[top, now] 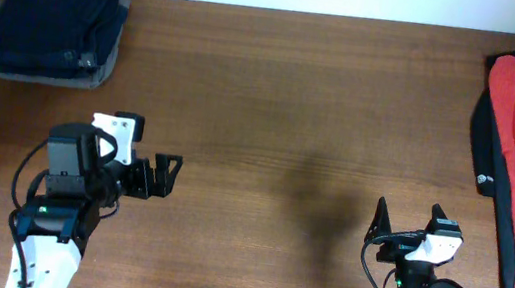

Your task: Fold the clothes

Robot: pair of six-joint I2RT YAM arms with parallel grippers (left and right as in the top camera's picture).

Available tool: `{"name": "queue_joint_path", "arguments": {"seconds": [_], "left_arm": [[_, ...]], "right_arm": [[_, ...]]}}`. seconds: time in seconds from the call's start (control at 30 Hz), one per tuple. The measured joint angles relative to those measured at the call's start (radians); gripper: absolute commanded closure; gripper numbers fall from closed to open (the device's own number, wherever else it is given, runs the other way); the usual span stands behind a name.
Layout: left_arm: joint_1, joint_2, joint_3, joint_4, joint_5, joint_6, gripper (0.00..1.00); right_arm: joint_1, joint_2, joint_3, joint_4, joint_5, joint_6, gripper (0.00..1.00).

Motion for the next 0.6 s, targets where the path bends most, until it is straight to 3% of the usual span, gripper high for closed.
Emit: {"name": "queue_joint_path", "arguments": {"seconds": [0.27,0.6], "left_arm": [[-0.005,-0.093,-0.079,0.032,-0.023,-0.005,0.00],[-0.073,-0.399,-0.306,0.346,-0.112,-0.100,0.00]], "right_arm": [[0.000,0.000,0.000,0.000,0.000,-0.004,0.01],[0.000,0.000,0.000,0.000,0.000,-0.004,0.01]]}}
